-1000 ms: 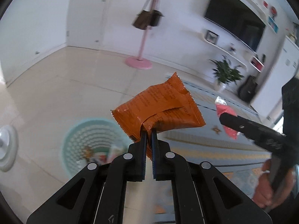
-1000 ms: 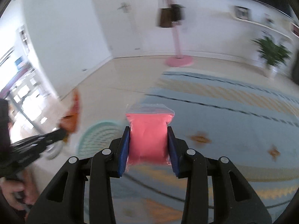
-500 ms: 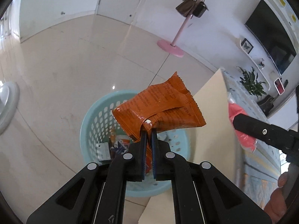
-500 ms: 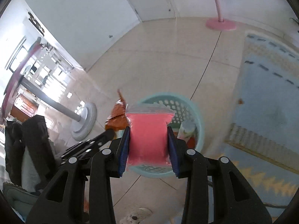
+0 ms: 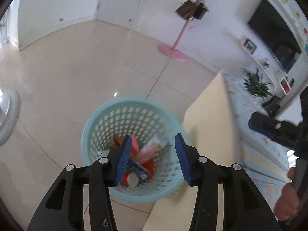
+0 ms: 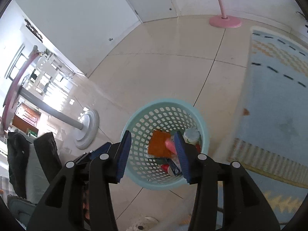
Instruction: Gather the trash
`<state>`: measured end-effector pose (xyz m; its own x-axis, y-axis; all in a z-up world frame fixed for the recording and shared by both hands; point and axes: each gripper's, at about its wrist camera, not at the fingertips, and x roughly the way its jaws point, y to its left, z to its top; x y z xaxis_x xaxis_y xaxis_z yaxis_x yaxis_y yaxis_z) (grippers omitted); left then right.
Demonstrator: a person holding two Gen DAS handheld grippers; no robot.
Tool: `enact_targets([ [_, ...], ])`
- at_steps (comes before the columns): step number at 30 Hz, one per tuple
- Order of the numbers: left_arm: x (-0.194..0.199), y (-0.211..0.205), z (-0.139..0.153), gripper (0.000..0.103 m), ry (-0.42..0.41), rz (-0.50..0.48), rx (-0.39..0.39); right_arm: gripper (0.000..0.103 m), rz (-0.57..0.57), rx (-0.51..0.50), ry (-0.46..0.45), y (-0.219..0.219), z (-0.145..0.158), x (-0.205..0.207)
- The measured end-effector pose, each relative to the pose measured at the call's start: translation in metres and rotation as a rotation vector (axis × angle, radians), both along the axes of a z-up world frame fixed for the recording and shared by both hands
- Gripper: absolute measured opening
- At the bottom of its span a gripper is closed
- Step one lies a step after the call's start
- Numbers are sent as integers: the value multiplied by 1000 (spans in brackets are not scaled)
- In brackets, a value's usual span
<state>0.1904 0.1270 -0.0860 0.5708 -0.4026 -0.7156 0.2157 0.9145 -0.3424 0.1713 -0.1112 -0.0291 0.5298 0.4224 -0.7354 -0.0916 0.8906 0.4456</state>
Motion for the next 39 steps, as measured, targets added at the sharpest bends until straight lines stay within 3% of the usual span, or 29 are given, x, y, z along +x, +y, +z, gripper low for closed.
enact_targets([
  [2, -13, -12, 24, 45, -42, -31, -2, 43, -6, -20, -44, -14, 11, -19],
  [5, -47, -35, 71, 56, -115, -62, -17, 44, -35, -83, -125, -36, 31, -56],
  [7, -70, -50, 95, 59, -153, -72, -42, 53, -63, -97, -174, -54, 42, -81],
  [11, -120, -83, 123, 62, -253, -32, -61, 63, -172, -158, -276, -91, 53, -134],
  [12, -136, -92, 125, 68, -299, -2, -57, 63, -196, -181, -299, -99, 52, -147],
  [13, -148, -100, 123, 73, -331, 27, -53, 63, -220, -217, -322, -106, 49, -160],
  [17, -165, -129, 98, 73, -343, 25, -76, 63, -277, -318, -378, -121, 37, -191],
  [20, -164, -143, 94, 73, -367, -11, -16, 63, -307, -374, -408, -131, 25, -203],
  [24, -160, -142, 85, 73, -390, 18, -27, 63, -339, -324, -415, -143, 12, -201],
  [27, -156, -140, 68, 73, -399, 73, 33, 63, -321, -304, -425, -140, 8, -197],
  [30, -153, -138, 53, 73, -360, 128, 39, 63, -280, -334, -431, -129, 3, -190],
  [34, -145, -136, 43, 73, -297, 234, 121, 64, -255, -335, -432, -124, 1, -189],
  [39, -144, -128, 43, 73, -288, 228, 107, 64, -242, -371, -420, -117, -2, -189],
])
